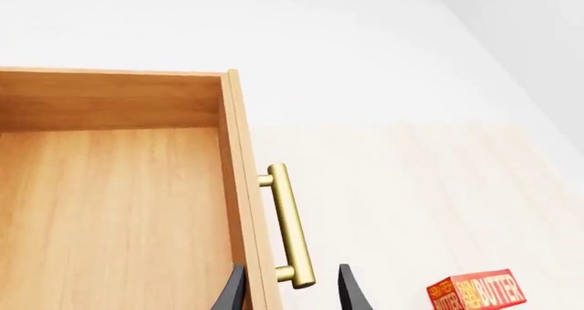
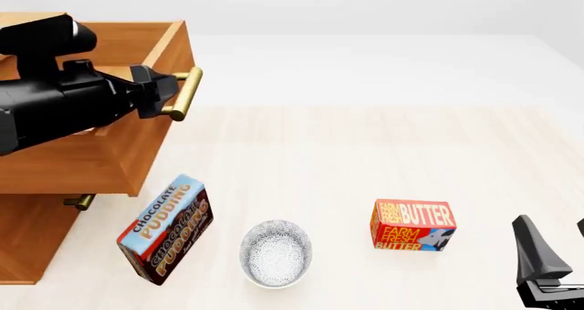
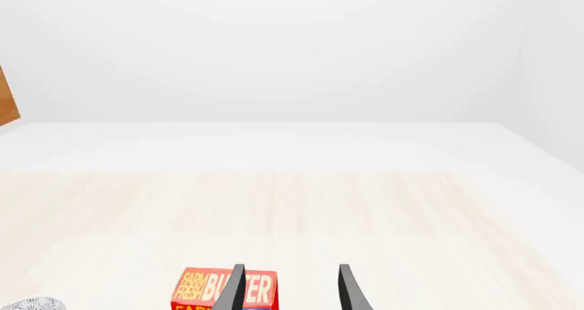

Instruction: Put the bowl in the top drawer of the cabinet.

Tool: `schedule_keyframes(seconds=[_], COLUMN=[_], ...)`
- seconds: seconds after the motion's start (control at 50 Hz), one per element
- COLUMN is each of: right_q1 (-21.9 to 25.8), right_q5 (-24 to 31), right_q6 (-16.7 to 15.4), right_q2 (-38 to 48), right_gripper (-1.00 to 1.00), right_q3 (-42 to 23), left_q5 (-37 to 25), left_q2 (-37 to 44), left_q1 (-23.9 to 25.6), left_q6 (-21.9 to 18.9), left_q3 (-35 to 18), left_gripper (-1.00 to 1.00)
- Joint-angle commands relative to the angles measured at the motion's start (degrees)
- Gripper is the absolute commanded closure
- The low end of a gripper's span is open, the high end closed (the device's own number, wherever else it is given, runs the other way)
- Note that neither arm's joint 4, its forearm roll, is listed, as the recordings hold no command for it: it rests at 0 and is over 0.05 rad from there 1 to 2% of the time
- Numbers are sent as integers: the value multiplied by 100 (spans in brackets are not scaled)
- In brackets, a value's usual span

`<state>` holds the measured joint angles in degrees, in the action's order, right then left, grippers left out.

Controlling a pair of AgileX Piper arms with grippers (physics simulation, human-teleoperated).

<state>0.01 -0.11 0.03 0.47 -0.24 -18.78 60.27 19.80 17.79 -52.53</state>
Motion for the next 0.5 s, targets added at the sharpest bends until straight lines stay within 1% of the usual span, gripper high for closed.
schedule_keyframes(seconds=[0.02,0.1,0.12,0.22,0.28,0.5], right_q1=[-1,0,-1,0,0,0], right_q5=[0,0,0,0,0,0], right_q6=[1,0,0,0,0,-1], right_q2=[-1,0,-1,0,1,0], right_gripper=[-100,-100,-100,-100,-100,-100], right_q3=[0,0,0,0,0,0], left_q5=[56,26,43,13,-65,-288], left_q2=[-153,-204,-261,-276,-359,-594], left_q1=[374,411,485,430,410,410], left_q6=[-148,-151,-88,-193,-271,-357], left_q3=[-76,-113,-103,-134,-251,-492], left_gripper=[-100,-100,-100,-100,-100,-100])
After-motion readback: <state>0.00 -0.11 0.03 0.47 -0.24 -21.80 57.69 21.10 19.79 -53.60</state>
